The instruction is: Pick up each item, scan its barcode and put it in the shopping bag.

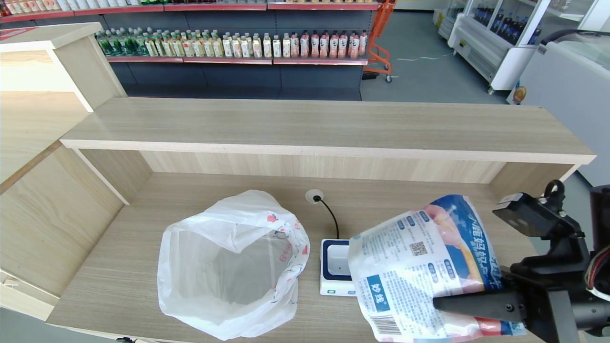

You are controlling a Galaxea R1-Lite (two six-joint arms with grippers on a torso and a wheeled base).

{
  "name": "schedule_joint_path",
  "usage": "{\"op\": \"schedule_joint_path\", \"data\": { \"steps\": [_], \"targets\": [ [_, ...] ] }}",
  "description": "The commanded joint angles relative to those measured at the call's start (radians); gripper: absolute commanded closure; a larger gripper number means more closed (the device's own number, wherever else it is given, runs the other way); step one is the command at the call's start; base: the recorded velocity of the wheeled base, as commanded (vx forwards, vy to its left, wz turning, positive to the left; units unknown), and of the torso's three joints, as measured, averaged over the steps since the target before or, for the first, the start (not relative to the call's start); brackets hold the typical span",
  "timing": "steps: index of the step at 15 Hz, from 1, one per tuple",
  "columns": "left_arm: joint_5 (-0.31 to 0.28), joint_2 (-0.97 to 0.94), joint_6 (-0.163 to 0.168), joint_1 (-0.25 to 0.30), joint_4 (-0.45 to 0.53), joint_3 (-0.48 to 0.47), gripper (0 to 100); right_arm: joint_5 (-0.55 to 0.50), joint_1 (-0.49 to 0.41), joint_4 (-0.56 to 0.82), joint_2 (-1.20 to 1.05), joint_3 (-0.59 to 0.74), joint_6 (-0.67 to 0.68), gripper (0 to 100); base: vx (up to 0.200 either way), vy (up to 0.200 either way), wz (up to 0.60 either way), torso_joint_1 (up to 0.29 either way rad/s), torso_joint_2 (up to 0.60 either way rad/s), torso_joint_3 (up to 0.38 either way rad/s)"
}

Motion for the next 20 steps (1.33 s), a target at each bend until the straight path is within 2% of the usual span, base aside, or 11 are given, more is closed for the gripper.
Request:
{"op": "schedule_joint_path", "data": {
  "steps": [1,3,5,7,9,13,20],
  "targets": [
    [0.001,0.0,0.0,0.0,0.0,0.0,0,-0.114,-0.096,0.002,-0.014,0.014,-0.3,100,0.0,0.0,0.0,0.0,0.0,0.0],
    [0.001,0.0,0.0,0.0,0.0,0.0,0,-0.302,-0.16,0.002,-0.02,0.028,-0.654,100,0.0,0.0,0.0,0.0,0.0,0.0],
    [0.001,0.0,0.0,0.0,0.0,0.0,0,-0.484,-0.163,0.002,-0.029,0.04,-0.83,100,0.0,0.0,0.0,0.0,0.0,0.0],
    [0.001,0.0,0.0,0.0,0.0,0.0,0,-0.556,-0.163,0.002,-0.017,0.051,-0.988,100,0.0,0.0,0.0,0.0,0.0,0.0],
    [0.001,0.0,0.0,0.0,0.0,0.0,0,-0.565,-0.174,-0.001,-0.022,0.062,-1.111,100,0.0,0.0,0.0,0.0,0.0,0.0],
    [0.001,0.0,0.0,0.0,0.0,0.0,0,-0.578,-0.16,-0.012,-0.002,0.068,-1.261,100,0.0,0.0,0.0,0.0,0.0,0.0],
    [0.001,0.0,0.002,0.0,0.0,0.0,0,-0.578,-0.143,-0.009,0.017,0.068,-1.26,100,0.0,0.0,0.0,0.0,0.0,0.0]
  ]
}}
